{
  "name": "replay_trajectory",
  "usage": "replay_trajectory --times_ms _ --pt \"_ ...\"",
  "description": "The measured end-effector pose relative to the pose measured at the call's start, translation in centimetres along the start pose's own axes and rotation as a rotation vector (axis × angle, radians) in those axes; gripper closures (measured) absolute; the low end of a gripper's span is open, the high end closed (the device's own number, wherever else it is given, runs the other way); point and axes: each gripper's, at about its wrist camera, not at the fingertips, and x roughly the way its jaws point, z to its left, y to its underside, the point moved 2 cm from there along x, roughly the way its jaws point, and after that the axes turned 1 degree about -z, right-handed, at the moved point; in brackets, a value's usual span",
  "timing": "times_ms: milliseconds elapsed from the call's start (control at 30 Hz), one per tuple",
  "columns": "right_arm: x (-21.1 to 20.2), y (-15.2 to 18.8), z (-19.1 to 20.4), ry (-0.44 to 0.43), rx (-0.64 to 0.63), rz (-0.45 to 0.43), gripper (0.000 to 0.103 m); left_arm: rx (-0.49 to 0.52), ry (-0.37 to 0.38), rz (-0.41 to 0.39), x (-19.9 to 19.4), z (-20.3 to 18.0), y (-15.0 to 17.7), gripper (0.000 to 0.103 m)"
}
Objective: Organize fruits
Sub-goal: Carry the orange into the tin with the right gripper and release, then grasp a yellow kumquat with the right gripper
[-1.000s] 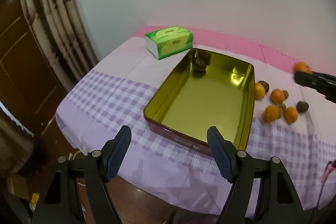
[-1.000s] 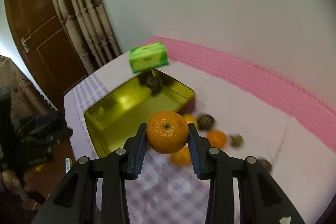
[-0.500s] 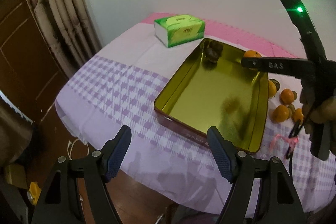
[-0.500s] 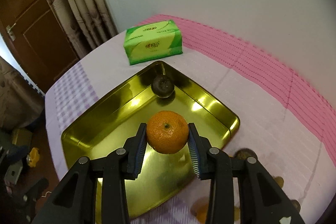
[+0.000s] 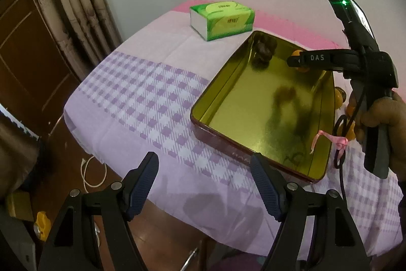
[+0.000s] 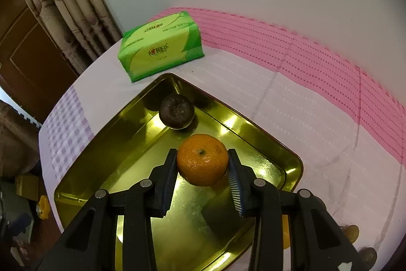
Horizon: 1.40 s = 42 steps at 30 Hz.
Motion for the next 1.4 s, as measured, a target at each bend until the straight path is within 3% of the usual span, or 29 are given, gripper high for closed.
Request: replay_trajectory --times_ms 633,833,1167,1267,1400 --pt "0.9 -0.3 0.0 -0.001 0.049 -0.003 0.065 0.017 0.006 0.031 0.4 -0.4 0.3 0.028" --pt "0.3 -0.7 0.1 -0.015 0.07 -0.045 0.065 0.026 0.0 0.035 0.6 -0.5 0.4 0.027" --pt "-5.8 -0.5 -0.1 -0.094 0.089 -0.187 0.065 0.04 -0.008 0.03 0.5 -0.8 0.4 0.027" --pt "-8.1 1.1 -0.2 -0.116 0.085 -0.221 0.061 0.053 -0.013 0.025 0.4 -1.0 0.5 0.027" --pt "-11.1 5.0 -0.5 -0.085 0.033 -0.247 0.058 0.067 -0.014 0.021 0.2 -1.3 0.5 0.027"
